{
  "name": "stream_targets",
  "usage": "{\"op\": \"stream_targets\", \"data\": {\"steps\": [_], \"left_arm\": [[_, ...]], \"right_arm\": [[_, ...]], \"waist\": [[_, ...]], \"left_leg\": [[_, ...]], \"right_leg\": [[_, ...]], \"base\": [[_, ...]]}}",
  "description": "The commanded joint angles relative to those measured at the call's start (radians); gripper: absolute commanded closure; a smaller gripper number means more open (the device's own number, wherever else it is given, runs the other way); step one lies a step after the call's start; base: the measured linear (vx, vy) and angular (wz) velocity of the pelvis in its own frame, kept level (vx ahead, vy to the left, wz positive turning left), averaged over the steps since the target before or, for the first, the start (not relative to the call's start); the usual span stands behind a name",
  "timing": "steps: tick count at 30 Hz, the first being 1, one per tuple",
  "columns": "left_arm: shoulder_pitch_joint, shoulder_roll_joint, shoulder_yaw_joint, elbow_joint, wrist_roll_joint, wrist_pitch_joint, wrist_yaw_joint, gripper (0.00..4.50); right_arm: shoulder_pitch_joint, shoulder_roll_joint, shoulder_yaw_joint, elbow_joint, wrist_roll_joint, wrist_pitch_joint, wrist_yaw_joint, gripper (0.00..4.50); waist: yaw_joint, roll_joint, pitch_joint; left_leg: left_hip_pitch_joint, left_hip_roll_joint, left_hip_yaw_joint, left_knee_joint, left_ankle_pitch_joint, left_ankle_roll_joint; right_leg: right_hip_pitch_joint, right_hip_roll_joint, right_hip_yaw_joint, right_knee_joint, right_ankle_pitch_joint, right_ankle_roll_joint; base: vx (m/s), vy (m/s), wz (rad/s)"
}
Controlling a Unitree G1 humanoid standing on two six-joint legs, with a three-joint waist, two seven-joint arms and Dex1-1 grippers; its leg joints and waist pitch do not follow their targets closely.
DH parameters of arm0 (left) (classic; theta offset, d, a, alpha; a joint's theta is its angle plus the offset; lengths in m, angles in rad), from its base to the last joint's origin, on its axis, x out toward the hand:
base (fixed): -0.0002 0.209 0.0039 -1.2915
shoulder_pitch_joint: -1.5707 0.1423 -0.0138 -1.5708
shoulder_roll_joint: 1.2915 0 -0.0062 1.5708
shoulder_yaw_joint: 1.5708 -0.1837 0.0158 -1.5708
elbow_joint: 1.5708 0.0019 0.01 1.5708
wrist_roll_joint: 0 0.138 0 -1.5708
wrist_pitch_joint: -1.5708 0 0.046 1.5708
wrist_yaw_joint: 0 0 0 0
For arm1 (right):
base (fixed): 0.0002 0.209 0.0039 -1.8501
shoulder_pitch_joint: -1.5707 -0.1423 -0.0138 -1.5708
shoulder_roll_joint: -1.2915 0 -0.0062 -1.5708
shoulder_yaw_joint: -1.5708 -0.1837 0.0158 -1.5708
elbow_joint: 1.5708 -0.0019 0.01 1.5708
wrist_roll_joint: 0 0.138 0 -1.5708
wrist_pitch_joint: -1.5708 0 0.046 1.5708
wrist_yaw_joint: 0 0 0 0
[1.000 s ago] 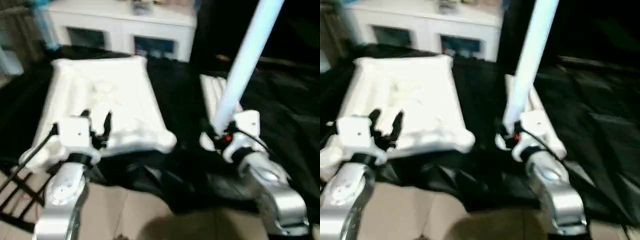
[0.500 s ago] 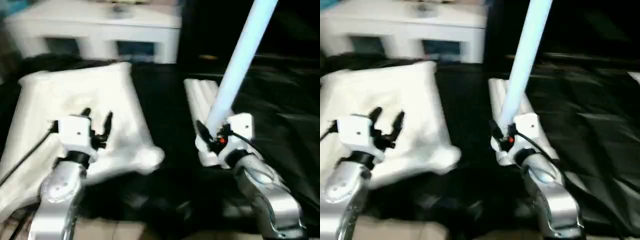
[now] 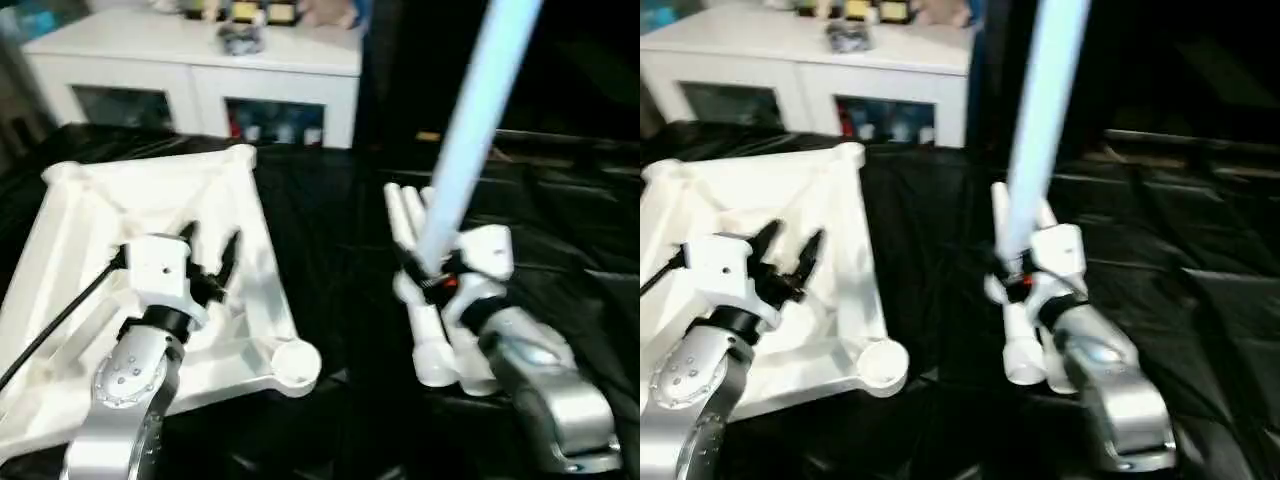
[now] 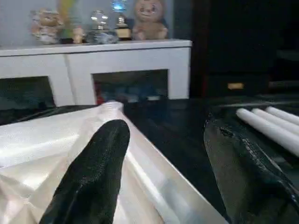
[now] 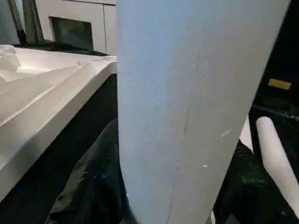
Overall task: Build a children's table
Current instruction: Move to table
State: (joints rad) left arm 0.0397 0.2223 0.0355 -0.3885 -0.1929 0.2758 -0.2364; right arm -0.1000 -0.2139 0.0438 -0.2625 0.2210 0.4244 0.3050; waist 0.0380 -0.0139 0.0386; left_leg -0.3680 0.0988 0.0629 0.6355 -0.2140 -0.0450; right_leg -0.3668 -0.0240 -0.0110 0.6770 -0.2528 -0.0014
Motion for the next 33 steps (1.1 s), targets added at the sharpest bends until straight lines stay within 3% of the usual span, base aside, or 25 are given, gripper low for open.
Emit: {"op": "stream_targets", "data": {"steps": [1, 2, 3, 4, 6, 8, 9, 10, 11, 12, 13, 15, 18, 22, 24, 25, 27, 28, 29, 33], "left_arm": [[0.005, 0.030, 0.002, 0.006, -0.051, 0.023, -0.088, 1.36], [0.003, 0.041, -0.001, 0.009, -0.059, 0.023, -0.113, 1.19], [-0.002, 0.077, -0.014, 0.017, -0.074, 0.020, -0.180, 1.19], [-0.005, 0.104, -0.024, 0.021, -0.091, 0.020, -0.235, 1.08], [-0.007, 0.149, -0.045, 0.029, -0.112, 0.033, -0.318, 0.94], [-0.007, 0.231, -0.085, 0.043, -0.138, 0.070, -0.445, 0.76], [-0.007, 0.272, -0.102, 0.051, -0.150, 0.082, -0.505, 0.75], [-0.007, 0.275, -0.103, 0.052, -0.151, 0.083, -0.508, 0.72], [-0.010, 0.316, -0.117, 0.059, -0.167, 0.103, -0.567, 0.63], [-0.012, 0.361, -0.129, 0.069, -0.181, 0.119, -0.630, 0.63], [-0.018, 0.400, -0.145, 0.085, -0.176, 0.123, -0.681, 0.46], [-0.029, 0.473, -0.188, 0.126, -0.134, 0.106, -0.770, 0.65], [-0.043, 0.513, -0.218, 0.175, -0.079, 0.068, -0.809, 0.79], [-0.088, 0.551, -0.246, 0.267, -0.016, 0.014, -0.830, 1.24], [-0.111, 0.567, -0.255, 0.311, 0.006, -0.004, -0.831, 1.28], [-0.113, 0.568, -0.254, 0.315, 0.008, -0.007, -0.830, 1.46], [-0.111, 0.574, -0.254, 0.308, -0.026, 0.027, -0.862, 1.66], [-0.109, 0.576, -0.252, 0.305, -0.039, 0.045, -0.878, 1.66], [-0.106, 0.577, -0.247, 0.301, -0.052, 0.061, -0.888, 1.72], [-0.098, 0.556, -0.226, 0.303, -0.086, 0.087, -0.884, 2.08]], "right_arm": [[-0.011, -0.003, 0.014, -0.020, 0.016, 0.006, 0.026, 2.59], [-0.012, -0.006, 0.015, -0.019, 0.018, 0.005, 0.032, 2.59], [-0.015, -0.015, 0.017, -0.015, 0.018, 0.003, 0.045, 2.59], [-0.017, -0.019, 0.017, -0.013, 0.026, 0.005, 0.059, 2.59], [-0.020, -0.027, 0.020, -0.012, 0.029, 0.006, 0.073, 2.59], [-0.028, -0.043, 0.026, -0.007, 0.031, 0.007, 0.097, 2.59], [-0.032, -0.049, 0.028, -0.005, 0.040, 0.012, 0.115, 2.59], [-0.033, -0.049, 0.029, -0.005, 0.041, 0.012, 0.116, 2.59], [-0.034, -0.063, 0.035, -0.003, 0.049, 0.011, 0.145, 2.59], [-0.035, -0.079, 0.043, -0.003, 0.053, 0.009, 0.173, 2.59], [-0.035, -0.096, 0.049, -0.002, 0.052, 0.007, 0.196, 2.59], [-0.034, -0.122, 0.056, -0.002, 0.050, 0.006, 0.227, 2.59], [-0.037, -0.129, 0.050, 0.004, 0.051, 0.005, 0.230, 2.59], [-0.045, -0.136, 0.035, 0.009, 0.055, 0.009, 0.237, 2.59], [-0.046, -0.142, 0.033, 0.011, 0.058, 0.009, 0.240, 2.59], [-0.046, -0.142, 0.034, 0.010, 0.058, 0.008, 0.240, 2.59], [-0.043, -0.146, 0.034, 0.014, 0.053, 0.003, 0.241, 2.59], [-0.041, -0.147, 0.032, 0.014, 0.053, 0.002, 0.243, 2.59], [-0.039, -0.148, 0.031, 0.013, 0.053, 0.003, 0.243, 2.59], [-0.032, -0.143, 0.025, 0.006, 0.057, 0.017, 0.235, 2.59]], "waist": [[0.003, 0.022, -0.044], [-0.005, 0.021, -0.038], [-0.005, 0.023, -0.033], [-0.005, 0.021, -0.025], [-0.002, 0.020, -0.020], [-0.001, 0.023, -0.019], [-0.002, 0.019, -0.019], [-0.002, 0.020, -0.019], [-0.005, 0.019, -0.020], [-0.002, 0.026, -0.021], [-0.003, 0.024, -0.020], [-0.001, 0.027, -0.020], [0.000, 0.025, -0.025], [0.003, 0.032, -0.032], [0.005, 0.030, -0.035], [0.005, 0.036, -0.037], [0.004, 0.035, -0.038], [0.004, 0.040, -0.039], [0.004, 0.045, -0.039], [0.002, 0.043, -0.035]], "left_leg": [[0.011, 0.092, -0.013, -0.075, -0.068, -0.026], [0.010, 0.104, -0.014, -0.093, -0.166, -0.038], [0.012, 0.107, -0.013, -0.099, -0.223, -0.041], [0.020, 0.107, -0.002, -0.103, -0.338, -0.041], [0.021, 0.105, 0.009, -0.107, -0.417, -0.049], [0.017, 0.107, 0.015, -0.112, -0.429, -0.058], [0.016, 0.106, 0.018, -0.112, -0.427, -0.056], [0.012, 0.106, 0.020, -0.114, -0.421, -0.056], [0.009, 0.106, 0.021, -0.115, -0.412, -0.057], [0.010, 0.107, 0.020, -0.115, -0.401, -0.055], [0.011, 0.107, 0.023, -0.115, -0.403, -0.051], [0.014, 0.107, 0.027, -0.114, -0.392, -0.045], [0.015, 0.109, 0.034, -0.113, -0.337, -0.033], [0.014, 0.112, 0.040, -0.109, -0.267, -0.023], [0.013, 0.112, 0.043, -0.107, -0.229, -0.015], [0.011, 0.114, 0.041, -0.108, -0.199, -0.016], [0.009, 0.114, 0.044, -0.105, -0.173, -0.012], [0.010, 0.113, 0.045, -0.103, -0.161, -0.010], [0.010, 0.114, 0.045, -0.103, -0.160, -0.008], [0.012, 0.115, 0.047, -0.104, -0.193, -0.009]], "right_leg": [[0.043, -0.088, 0.036, -0.086, 0.155, -0.095], [0.042, -0.089, 0.034, -0.091, 0.060, -0.150], [0.037, -0.089, 0.034, -0.096, 0.003, -0.165], [0.024, -0.093, 0.039, -0.111, -0.131, -0.176], [0.016, -0.104, 0.046, -0.126, -0.307, -0.161], [0.011, -0.109, 0.048, -0.132, -0.376, -0.139], [0.009, -0.108, 0.049, -0.135, -0.389, -0.131], [0.009, -0.110, 0.050, -0.134, -0.406, -0.122], [0.011, -0.110, 0.049, -0.133, -0.401, -0.121], [0.011, -0.112, 0.050, -0.133, -0.391, -0.122], [0.008, -0.110, 0.050, -0.133, -0.382, -0.125], [0.005, -0.111, 0.054, -0.136, -0.380, -0.130], [0.009, -0.109, 0.054, -0.131, -0.317, -0.148], [0.016, -0.108, 0.052, -0.123, -0.205, -0.180], [0.020, -0.106, 0.050, -0.119, -0.148, -0.188], [0.024, -0.106, 0.047, -0.114, -0.088, -0.199], [0.028, -0.106, 0.045, -0.107, -0.023, -0.219], [0.029, -0.107, 0.045, -0.104, 0.003, -0.229], [0.029, -0.106, 0.045, -0.105, 0.010, -0.232], [0.031, -0.106, 0.045, -0.108, -0.025, -0.246]], "base": [[0.000, 0.000, 0.00], [0.000, 0.000, 0.00], [-0.053, 0.037, 0.04], [0.000, 0.000, 0.00], [-0.056, 0.031, 0.02], [-0.065, 0.034, -0.02], [0.000, 0.000, 0.00], [0.000, 0.000, 0.00], [0.000, 0.000, 0.00], [0.000, 0.000, 0.00], [0.000, 0.000, 0.00], [0.000, 0.000, 0.00], [0.000, 0.000, 0.00], [0.000, 0.000, 0.00], [0.000, 0.000, 0.00], [0.000, 0.000, 0.00], [0.000, 0.000, 0.00], [0.000, 0.000, 0.00], [0.000, 0.000, 0.00], [0.000, 0.000, 0.00]]}}
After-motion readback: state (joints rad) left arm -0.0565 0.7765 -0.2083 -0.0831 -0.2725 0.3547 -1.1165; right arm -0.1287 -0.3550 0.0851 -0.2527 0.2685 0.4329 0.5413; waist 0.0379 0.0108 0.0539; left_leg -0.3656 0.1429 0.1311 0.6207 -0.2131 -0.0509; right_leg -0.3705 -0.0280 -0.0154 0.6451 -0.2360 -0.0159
